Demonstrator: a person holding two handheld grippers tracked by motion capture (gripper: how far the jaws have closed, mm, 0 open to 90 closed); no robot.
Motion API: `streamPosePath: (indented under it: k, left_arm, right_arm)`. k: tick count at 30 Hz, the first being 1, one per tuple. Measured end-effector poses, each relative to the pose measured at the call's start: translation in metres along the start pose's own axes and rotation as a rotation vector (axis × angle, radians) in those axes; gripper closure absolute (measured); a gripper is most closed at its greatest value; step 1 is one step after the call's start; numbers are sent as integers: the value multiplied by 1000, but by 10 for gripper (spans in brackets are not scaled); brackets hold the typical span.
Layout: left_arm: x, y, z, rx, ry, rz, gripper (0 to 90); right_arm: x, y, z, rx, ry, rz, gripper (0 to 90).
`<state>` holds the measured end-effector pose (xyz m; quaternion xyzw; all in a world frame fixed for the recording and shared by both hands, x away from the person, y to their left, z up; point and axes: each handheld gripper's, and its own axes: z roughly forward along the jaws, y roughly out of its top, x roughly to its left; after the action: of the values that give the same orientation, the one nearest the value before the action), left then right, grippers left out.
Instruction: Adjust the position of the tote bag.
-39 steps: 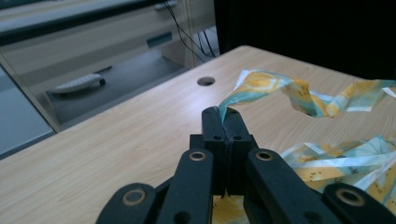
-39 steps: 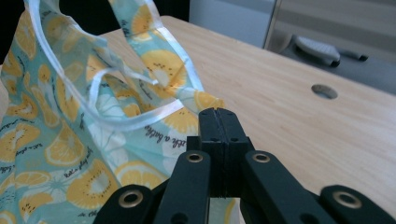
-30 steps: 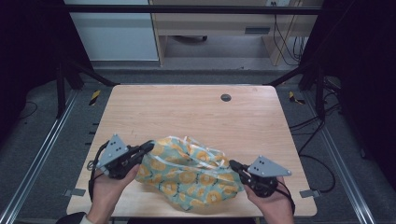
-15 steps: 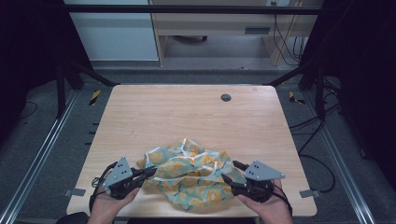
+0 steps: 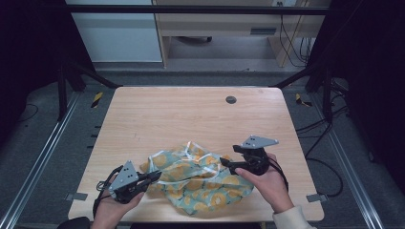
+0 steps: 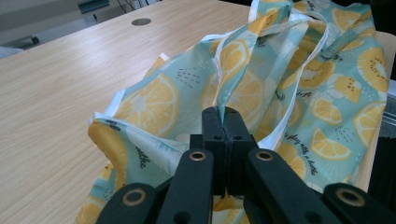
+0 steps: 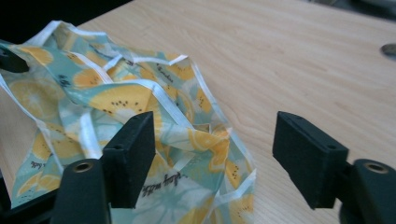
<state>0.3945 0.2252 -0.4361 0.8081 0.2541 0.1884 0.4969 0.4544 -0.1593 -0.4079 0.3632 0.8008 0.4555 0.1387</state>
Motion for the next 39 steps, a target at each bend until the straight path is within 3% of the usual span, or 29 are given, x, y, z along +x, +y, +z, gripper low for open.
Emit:
streamPosePath:
  k: [2, 3, 5, 7, 10, 11, 13, 14, 17, 20, 23, 25, 28, 31, 35, 39]
  left_arm:
    - [1, -1, -1, 8, 12, 0, 900]
    - [1, -2, -2, 12, 15, 2, 900]
    - [0, -3, -1, 18, 11, 3, 900]
    - [0, -5, 0, 25, 10, 0, 900]
    - [0, -4, 1, 18, 12, -10, 900]
    - [0, -4, 0, 12, 16, -12, 900]
    - [-1, -3, -3, -6, 25, -11, 900]
    - [-2, -2, -5, -18, 32, -12, 900]
    - [-1, 0, -12, -77, 34, -17, 900]
    - [-2, 0, -15, -108, 20, -19, 900]
    - [-4, -3, -16, -87, -7, 9, 900]
    - [-6, -6, -13, -36, -55, 47, 900]
    - [-12, -13, -1, 116, -65, 165, 900]
    - [-15, -18, 12, 236, -79, 227, 900]
    - [-18, -25, 24, 335, -74, 260, 900]
    - [-17, -27, 30, 383, -43, 266, 900]
  right_arm:
    - [-3, -2, 5, 47, 26, 33, 304]
    - [-4, -5, 6, 64, 17, 39, 317]
    - [-2, -14, 4, 74, 29, 38, 393]
    - [3, -24, 2, 81, 63, 32, 554]
    - [9, -32, -4, 39, 77, 11, 818]
    - [10, -33, -5, 26, 74, 6, 858]
    - [13, -33, -8, -6, 55, -8, 872]
    - [16, -33, -14, -48, 32, -40, 869]
    - [23, -32, -30, -148, 2, -77, 847]
    - [31, -35, -46, -223, -2, -141, 861]
    - [39, -46, -57, -250, 36, -189, 867]
    - [44, -58, -60, -234, 85, -229, 877]
    - [44, -76, -55, -168, 134, -252, 885]
    - [40, -88, -43, -65, 160, -253, 891]
    - [35, -97, -26, 62, 158, -247, 897]
    - [31, -99, -11, 143, 144, -218, 899]
